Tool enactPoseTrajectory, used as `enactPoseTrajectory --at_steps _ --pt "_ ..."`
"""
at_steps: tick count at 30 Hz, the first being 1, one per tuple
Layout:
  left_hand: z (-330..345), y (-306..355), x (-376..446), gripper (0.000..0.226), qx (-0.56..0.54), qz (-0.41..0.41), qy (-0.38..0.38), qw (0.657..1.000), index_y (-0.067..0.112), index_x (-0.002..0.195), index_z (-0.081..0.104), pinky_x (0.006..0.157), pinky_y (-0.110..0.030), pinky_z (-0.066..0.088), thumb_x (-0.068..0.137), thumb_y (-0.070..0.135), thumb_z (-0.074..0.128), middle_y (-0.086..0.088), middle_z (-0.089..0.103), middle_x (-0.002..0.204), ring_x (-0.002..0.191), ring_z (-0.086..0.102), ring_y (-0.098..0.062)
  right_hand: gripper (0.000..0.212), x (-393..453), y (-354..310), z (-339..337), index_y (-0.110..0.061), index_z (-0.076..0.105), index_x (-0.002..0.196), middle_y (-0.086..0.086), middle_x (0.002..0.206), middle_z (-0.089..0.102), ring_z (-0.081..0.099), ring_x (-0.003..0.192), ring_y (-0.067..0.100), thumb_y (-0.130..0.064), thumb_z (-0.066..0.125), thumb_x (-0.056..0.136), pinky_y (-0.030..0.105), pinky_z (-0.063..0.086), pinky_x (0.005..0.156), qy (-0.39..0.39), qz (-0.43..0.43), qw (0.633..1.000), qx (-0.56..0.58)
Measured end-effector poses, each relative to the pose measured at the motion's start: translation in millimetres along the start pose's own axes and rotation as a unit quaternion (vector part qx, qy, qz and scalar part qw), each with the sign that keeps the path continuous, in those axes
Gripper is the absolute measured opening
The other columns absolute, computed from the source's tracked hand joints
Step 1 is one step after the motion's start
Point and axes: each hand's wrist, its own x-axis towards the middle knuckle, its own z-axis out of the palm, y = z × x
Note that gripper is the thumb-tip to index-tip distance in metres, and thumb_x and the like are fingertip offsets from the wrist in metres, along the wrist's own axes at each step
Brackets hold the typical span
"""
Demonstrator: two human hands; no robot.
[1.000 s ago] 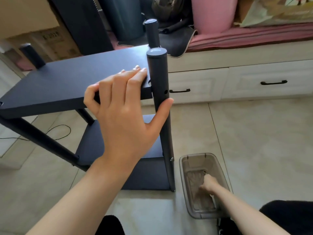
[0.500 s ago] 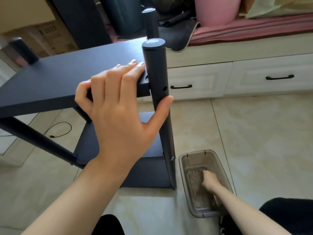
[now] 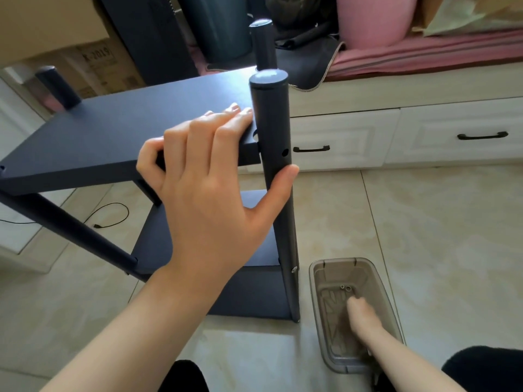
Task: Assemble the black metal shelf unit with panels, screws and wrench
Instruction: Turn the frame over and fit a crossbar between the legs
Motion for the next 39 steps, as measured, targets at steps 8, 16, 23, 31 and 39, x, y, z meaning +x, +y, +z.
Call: enactPoseTrajectory --at_steps 8,16,23,31,39 --pt "0.7 -1.4 0.0 0.054 0.011 0.003 0.005 1.000 0.009 0.120 0.067 0.095 -0.045 0.032 0.096 0.056 0.056 -0.004 0.066 0.121 0.113 0.055 -0.025 0.039 -4.6 -6.7 3.1 -0.006 0.046 0.134 0.009 0.127 0.061 0.063 0.114 0.023 0.003 0.033 0.099 0.030 0.051 0.088 0.010 -0.030 0.999 -0.035" --pt "1.7 -2.7 0.3 0.055 0.002 0.004 0.000 1.000 0.008 0.120 0.067 0.094 -0.045 0.032 0.095 0.057 0.056 -0.004 0.066 0.122 0.113 0.055 -0.026 0.013 -4.1 -27.4 -32.3 -0.011 0.053 0.093 0.006 0.099 0.060 0.061 0.097 0.026 -0.008 0.043 0.099 0.032 0.048 0.076 -0.028 -0.061 0.998 -0.012" --pt "-7.4 -0.7 1.9 0.059 -0.010 -0.013 -0.049 0.999 0.011 0.127 0.064 0.099 -0.043 0.029 0.093 0.058 0.058 -0.003 0.064 0.128 0.121 0.053 -0.025 0.020 -39.7 -62.7 -120.4 -0.008 0.063 0.081 0.007 0.077 0.069 0.065 0.058 0.012 -0.019 0.062 0.097 0.024 0.054 0.054 -0.096 -0.128 0.986 0.054" --pt "-20.4 -0.8 5.2 0.062 -0.009 -0.011 -0.109 0.994 0.013 0.131 0.062 0.103 -0.042 0.028 0.089 0.058 0.054 -0.002 0.062 0.133 0.126 0.052 -0.024 0.011 -145.0 -98.2 -243.5 -0.005 0.053 0.097 0.011 0.094 0.076 0.074 0.089 0.019 -0.015 0.058 0.098 0.039 0.058 0.081 -0.197 -0.254 0.919 0.230" --pt "-29.8 -10.4 -2.0 0.052 -0.065 0.022 -0.098 0.993 0.013 0.131 0.063 0.113 -0.050 0.031 0.085 0.036 0.068 -0.005 0.063 0.137 0.133 0.053 -0.027 0.020 -202.8 -123.4 -302.5 -0.011 0.064 0.107 0.006 0.075 0.060 0.062 0.065 0.015 -0.009 0.046 0.100 0.032 0.058 0.064 -0.088 -0.246 0.883 0.390"
